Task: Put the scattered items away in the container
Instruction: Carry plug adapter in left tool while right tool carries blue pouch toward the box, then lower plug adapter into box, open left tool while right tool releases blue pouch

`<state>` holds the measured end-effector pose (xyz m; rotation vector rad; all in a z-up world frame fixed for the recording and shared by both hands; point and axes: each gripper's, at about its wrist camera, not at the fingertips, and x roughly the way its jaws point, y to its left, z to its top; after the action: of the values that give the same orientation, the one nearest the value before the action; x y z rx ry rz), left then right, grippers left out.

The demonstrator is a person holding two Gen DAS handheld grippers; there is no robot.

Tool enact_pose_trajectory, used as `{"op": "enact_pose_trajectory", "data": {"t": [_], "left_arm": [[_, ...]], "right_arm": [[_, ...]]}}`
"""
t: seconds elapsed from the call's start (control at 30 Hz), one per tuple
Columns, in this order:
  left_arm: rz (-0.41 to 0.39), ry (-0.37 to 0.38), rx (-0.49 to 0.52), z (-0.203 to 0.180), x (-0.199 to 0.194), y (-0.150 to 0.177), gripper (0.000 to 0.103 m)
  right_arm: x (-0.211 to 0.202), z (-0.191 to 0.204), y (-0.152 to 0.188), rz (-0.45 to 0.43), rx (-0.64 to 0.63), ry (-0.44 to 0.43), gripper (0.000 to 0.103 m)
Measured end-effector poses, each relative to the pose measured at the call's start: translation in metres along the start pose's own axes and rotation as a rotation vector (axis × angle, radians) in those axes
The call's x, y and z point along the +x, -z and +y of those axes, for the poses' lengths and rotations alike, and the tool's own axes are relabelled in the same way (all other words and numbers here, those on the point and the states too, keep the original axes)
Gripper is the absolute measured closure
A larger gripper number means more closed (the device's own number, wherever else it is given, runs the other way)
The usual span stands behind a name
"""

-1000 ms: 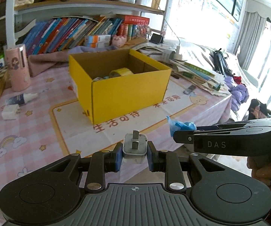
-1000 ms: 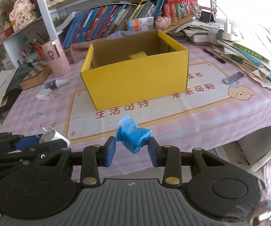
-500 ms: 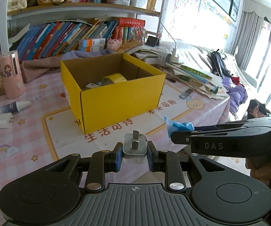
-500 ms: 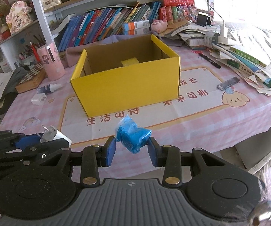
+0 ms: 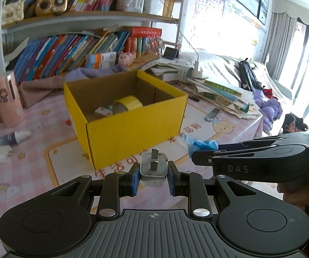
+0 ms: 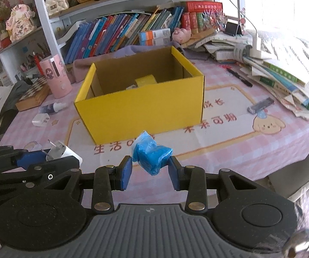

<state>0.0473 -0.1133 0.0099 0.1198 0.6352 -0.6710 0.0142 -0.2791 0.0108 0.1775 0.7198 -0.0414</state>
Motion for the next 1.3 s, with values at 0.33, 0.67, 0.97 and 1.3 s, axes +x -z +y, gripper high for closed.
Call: {"op": "enact_pose_trajectory", "data": {"t": [0.33, 0.67, 0.97, 1.3], "left_arm": [[-0.101, -0.032, 0.061, 0.0, 0.003, -0.03, 0.078], [-0.154, -0.094, 0.056, 0.011, 0.033, -0.063, 0.078], [-0.108, -0.188, 0.022, 0.027, 0.079, -0.082, 0.078], [0.015, -0.229, -0.027, 0.033, 0.123, -0.084, 0.078]], "right_arm": [[0.006, -0.007, -0.036, -0.08, -0.027, 0.002, 0.069], [0.031, -0.017, -0.094, -0.124, -0.08, -0.036, 0.069], [0.079, -0.021, -0.139, -0.104, -0.149, -0.111, 0.069], [0.135, -0.017, -0.169, -0.032, -0.214, -0.214, 0.069]]}}
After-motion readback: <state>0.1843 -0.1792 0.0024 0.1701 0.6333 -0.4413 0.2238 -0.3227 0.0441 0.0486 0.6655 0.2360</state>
